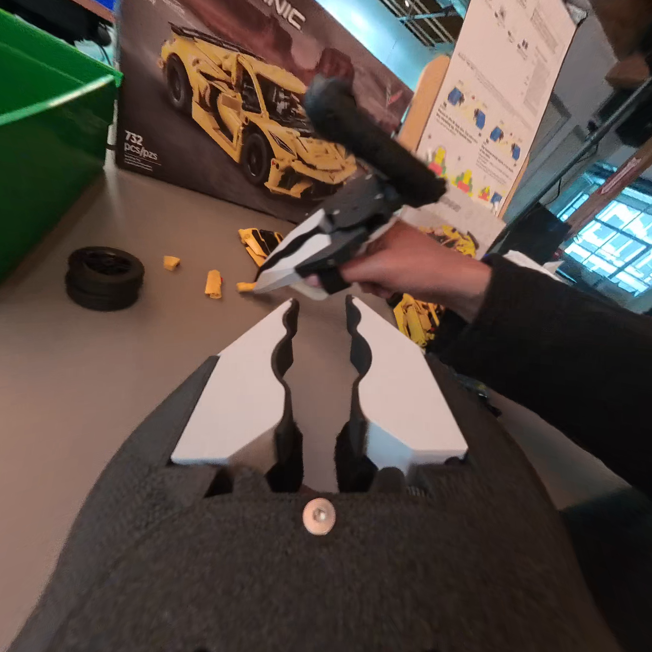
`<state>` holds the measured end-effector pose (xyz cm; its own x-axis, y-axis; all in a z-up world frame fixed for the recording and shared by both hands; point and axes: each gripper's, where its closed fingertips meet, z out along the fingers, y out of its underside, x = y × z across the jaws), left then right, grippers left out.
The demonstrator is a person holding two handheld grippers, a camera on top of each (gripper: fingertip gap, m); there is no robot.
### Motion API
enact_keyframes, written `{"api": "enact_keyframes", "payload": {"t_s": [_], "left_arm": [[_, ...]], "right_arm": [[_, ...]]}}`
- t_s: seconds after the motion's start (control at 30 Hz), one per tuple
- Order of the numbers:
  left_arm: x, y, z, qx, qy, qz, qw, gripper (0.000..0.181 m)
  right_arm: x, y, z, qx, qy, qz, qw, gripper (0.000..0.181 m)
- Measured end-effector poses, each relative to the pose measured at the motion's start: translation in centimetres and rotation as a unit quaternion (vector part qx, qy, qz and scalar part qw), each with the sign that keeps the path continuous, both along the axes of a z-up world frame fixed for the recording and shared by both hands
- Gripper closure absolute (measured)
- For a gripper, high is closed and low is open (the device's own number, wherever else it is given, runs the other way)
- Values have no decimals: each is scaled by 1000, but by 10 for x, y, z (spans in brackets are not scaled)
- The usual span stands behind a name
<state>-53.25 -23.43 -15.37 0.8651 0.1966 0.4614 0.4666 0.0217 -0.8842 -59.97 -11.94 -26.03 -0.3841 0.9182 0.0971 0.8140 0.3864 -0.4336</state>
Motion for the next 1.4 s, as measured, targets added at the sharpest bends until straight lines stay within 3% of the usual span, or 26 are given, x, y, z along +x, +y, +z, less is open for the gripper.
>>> {"api": "enact_keyframes", "payload": {"t_s": [0.13,0.23,0.3,0.5,0.6,0.77,0.87,0.9,1.0,1.23,1.33,1.4], "left_arm": [[6,3,-1,-6,12,-15,1000,155],[8,2,1,-1,17,-18,1000,155],[8,1,2,4,13,-20,1000,155],[10,3,1,-1,14,-27,1000,155],[12,5,-2,-9,14,-32,999,155],[19,9,-3,-24,35,-42,998,156],[29,12,-3,-34,68,-57,996,158],[33,13,-3,-39,80,-61,994,158],[44,19,-7,-61,112,-81,989,158],[70,36,-36,-164,183,-138,959,158],[98,46,-46,-193,219,-205,934,156],[125,56,-39,-165,233,-256,923,156]], "right_arm": [[-27,-7,-3,-23,28,-14,999,169],[-18,-3,4,-7,25,-15,1000,160],[-1,2,29,-9,54,-16,998,157],[110,16,135,-70,230,-41,970,157],[184,35,154,-114,317,-92,937,156],[297,102,113,-56,372,-234,897,147],[340,110,88,-80,399,-297,864,147],[345,106,83,-97,407,-301,857,148],[344,84,73,-132,381,-276,872,143],[325,35,57,-147,346,-155,914,144],[326,21,46,-156,307,-127,930,155],[328,17,38,-160,278,-120,939,156]]}}
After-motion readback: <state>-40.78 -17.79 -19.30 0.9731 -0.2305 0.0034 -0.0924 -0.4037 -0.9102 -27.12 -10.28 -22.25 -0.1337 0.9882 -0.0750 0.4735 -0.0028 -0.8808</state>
